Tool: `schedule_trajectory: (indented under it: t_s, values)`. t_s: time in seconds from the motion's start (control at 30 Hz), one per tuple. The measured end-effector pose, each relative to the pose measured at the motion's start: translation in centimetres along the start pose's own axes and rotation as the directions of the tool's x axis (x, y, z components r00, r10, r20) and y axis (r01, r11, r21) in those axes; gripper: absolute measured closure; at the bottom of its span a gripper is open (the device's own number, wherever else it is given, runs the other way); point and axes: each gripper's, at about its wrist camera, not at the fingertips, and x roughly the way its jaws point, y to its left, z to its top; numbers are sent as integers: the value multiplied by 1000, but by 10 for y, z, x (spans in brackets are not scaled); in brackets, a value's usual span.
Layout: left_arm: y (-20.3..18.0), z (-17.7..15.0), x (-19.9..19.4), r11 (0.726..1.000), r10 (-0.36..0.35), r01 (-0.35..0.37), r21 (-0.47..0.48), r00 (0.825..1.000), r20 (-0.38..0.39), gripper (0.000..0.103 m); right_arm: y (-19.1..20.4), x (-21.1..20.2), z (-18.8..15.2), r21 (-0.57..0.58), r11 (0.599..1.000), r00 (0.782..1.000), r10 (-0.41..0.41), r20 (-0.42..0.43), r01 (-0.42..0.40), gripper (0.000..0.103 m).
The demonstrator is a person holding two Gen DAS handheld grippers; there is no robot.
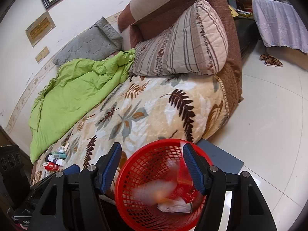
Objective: Collect trash
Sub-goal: 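Carry both items over the red basket and open both tools to drop them, then grasp the red-white paper bag with the left tool while the right tool returns over the bed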
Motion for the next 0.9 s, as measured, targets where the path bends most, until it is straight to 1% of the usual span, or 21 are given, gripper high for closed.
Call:
schedule_trajectory:
  t_s: [0.1, 0.2, 0.27, 0.3, 0.33, 0.4, 0.43, 0.53, 0.63, 0.67, 0.73, 0.77, 0.8, 0.83, 0.87, 0.9]
  values:
    - [26, 1, -17, 998, 46, -44, -50, 999, 22, 25, 6, 5, -1, -10, 1000, 1000, 25, -10, -25, 32]
    - [54, -5, -33, 989, 97, -95, -117, 995, 15, 25, 27, 17, -4, -37, 996, 996, 75, -39, -76, 32]
    - [74, -11, -48, 979, 145, -140, -151, 989, 22, 25, 45, 28, -10, -66, 991, 991, 113, -73, -118, 32]
    - [80, -14, -55, 974, 168, -163, -159, 985, 24, 25, 60, 36, -15, -91, 985, 986, 137, -98, -146, 32]
    - [91, -18, -65, 966, 204, -196, -169, 979, 26, 25, 70, 40, -18, -110, 980, 982, 151, -113, -163, 32]
    - [106, -24, -80, 953, 248, -238, -189, 968, 33, 25, 94, 51, -25, -154, 968, 974, 174, -143, -196, 32]
    - [119, -29, -91, 941, 280, -266, -208, 959, 37, 25, 109, 57, -30, -181, 960, 969, 187, -162, -215, 32]
    - [146, -41, -114, 915, 327, -306, -264, 944, 41, 25, 149, 75, -40, -236, 934, 952, 220, -212, -268, 32]
    - [179, -55, -140, 873, 397, -363, -327, 917, 42, 25, 187, 92, -51, -281, 907, 937, 247, -249, -314, 32]
    - [194, -61, -152, 844, 445, -403, -354, 895, 41, 25, 201, 99, -55, -291, 897, 929, 259, -263, -332, 32]
    - [215, -68, -167, 807, 488, -433, -401, 872, 40, 25, 225, 109, -63, -312, 879, 919, 276, -283, -360, 32]
    - [233, -72, -179, 779, 513, -443, -444, 857, 45, 25, 237, 114, -68, -325, 870, 915, 281, -291, -370, 32]
    - [243, -75, -187, 760, 531, -452, -467, 846, 47, 25, 244, 118, -70, -332, 864, 912, 286, -295, -378, 32]
    - [256, -77, -195, 732, 559, -466, -498, 827, 48, 25, 256, 122, -76, -348, 853, 908, 294, -298, -390, 32]
    - [273, -78, -204, 700, 588, -476, -533, 807, 51, 25, 263, 126, -80, -363, 845, 908, 295, -297, -393, 32]
    - [281, -78, -206, 685, 599, -480, -548, 799, 49, 25, 272, 131, -87, -387, 835, 910, 287, -299, -391, 32]
